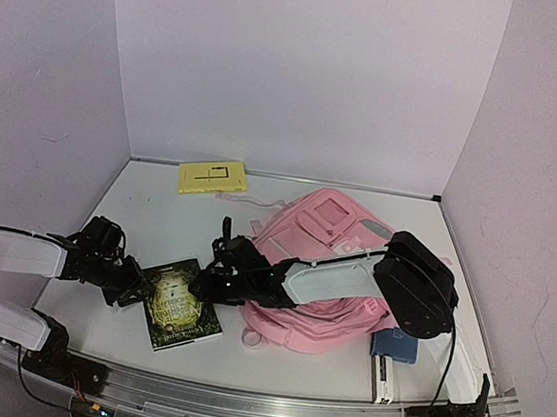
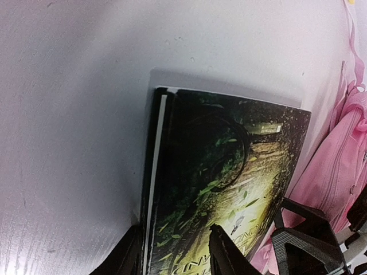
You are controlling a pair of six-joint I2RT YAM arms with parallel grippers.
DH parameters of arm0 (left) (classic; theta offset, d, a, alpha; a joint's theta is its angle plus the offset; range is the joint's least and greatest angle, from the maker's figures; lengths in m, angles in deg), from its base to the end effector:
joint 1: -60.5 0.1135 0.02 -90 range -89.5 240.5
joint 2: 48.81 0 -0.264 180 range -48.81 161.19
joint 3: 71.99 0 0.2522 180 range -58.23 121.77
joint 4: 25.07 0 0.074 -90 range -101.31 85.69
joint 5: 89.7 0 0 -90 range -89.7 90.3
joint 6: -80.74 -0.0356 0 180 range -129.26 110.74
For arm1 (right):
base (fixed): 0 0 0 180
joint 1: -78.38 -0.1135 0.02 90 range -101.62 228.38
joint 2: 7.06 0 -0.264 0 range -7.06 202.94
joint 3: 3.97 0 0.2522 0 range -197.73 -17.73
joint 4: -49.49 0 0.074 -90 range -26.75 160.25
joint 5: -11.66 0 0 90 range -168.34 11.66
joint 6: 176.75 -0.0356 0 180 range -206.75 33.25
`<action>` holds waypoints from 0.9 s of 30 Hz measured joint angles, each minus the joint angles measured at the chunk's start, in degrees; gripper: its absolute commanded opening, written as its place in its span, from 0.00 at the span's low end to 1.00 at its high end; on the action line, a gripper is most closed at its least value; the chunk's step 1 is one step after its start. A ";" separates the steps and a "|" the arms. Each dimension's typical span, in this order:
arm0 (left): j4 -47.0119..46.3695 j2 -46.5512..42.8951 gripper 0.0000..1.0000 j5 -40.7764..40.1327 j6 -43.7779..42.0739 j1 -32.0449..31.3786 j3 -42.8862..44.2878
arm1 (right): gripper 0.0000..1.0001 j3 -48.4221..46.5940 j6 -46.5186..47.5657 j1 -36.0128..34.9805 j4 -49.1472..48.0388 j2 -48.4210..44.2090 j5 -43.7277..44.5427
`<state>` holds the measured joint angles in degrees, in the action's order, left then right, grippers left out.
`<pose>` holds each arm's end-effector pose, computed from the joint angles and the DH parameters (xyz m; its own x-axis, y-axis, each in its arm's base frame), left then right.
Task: Pack the student bag
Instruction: Pick up the book from the center of the board.
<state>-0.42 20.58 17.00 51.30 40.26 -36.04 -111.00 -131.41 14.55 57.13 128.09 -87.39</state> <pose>0.1791 -0.0769 0.1299 -0.8042 -0.5925 -0.0474 -0.4607 0.6716 -0.5802 0.2235 0.4675 0.1170 -0.8459 -0.1474 -0.5126 -0.4893 0.5970 0.6358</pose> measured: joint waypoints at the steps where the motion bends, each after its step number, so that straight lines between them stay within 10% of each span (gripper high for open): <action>1: -0.08 -0.21 0.37 0.04 -0.16 0.03 -0.24 | 0.48 0.68 -0.35 0.14 -0.82 -0.25 -0.63; 27: -11.40 19.34 0.35 9.03 -3.67 -12.64 12.47 | 0.56 19.47 -2.53 -1.82 -2.04 -24.73 0.02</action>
<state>-11.83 39.92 26.03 47.63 27.62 -23.56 -91.53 -133.94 12.73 55.09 103.36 -87.37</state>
